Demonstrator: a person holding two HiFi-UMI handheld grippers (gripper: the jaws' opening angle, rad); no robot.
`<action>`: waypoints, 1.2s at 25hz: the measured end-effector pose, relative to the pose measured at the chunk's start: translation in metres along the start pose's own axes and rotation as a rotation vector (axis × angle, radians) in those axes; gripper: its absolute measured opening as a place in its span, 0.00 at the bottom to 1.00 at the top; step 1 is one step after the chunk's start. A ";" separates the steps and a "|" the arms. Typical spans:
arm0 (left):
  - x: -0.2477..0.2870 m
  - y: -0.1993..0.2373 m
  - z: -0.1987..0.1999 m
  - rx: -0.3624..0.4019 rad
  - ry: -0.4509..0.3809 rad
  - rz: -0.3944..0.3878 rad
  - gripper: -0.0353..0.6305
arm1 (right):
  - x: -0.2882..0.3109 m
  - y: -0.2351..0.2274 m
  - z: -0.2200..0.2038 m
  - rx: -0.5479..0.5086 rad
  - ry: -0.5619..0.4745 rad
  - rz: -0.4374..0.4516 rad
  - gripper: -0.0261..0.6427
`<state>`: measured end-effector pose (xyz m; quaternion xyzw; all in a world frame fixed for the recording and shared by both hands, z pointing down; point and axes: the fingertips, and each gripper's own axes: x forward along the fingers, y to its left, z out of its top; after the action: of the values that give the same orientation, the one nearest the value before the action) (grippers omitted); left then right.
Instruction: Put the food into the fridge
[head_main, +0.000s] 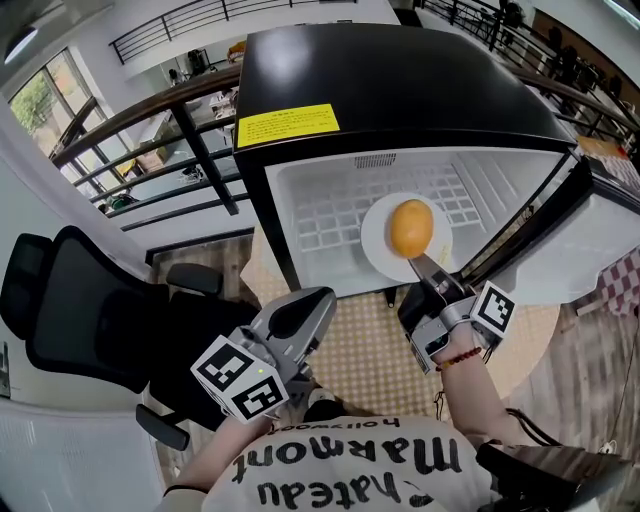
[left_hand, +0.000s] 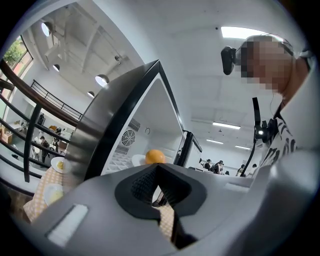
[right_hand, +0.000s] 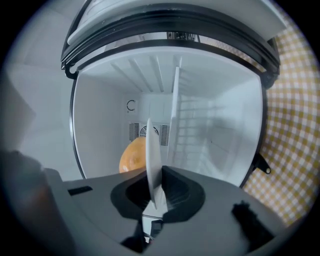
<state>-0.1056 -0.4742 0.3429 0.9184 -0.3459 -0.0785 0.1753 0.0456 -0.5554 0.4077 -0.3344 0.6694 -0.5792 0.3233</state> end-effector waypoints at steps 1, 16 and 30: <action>0.000 0.001 0.001 0.000 -0.002 0.002 0.06 | 0.002 -0.001 -0.001 0.004 0.005 -0.013 0.08; -0.011 0.018 0.002 -0.001 -0.012 0.037 0.06 | 0.033 -0.010 0.004 0.107 -0.052 -0.087 0.08; -0.019 0.032 0.003 -0.016 -0.023 0.046 0.06 | 0.049 0.007 0.004 -0.163 -0.081 -0.183 0.08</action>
<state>-0.1404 -0.4847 0.3526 0.9078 -0.3683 -0.0878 0.1804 0.0212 -0.5971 0.3979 -0.4426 0.6674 -0.5359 0.2675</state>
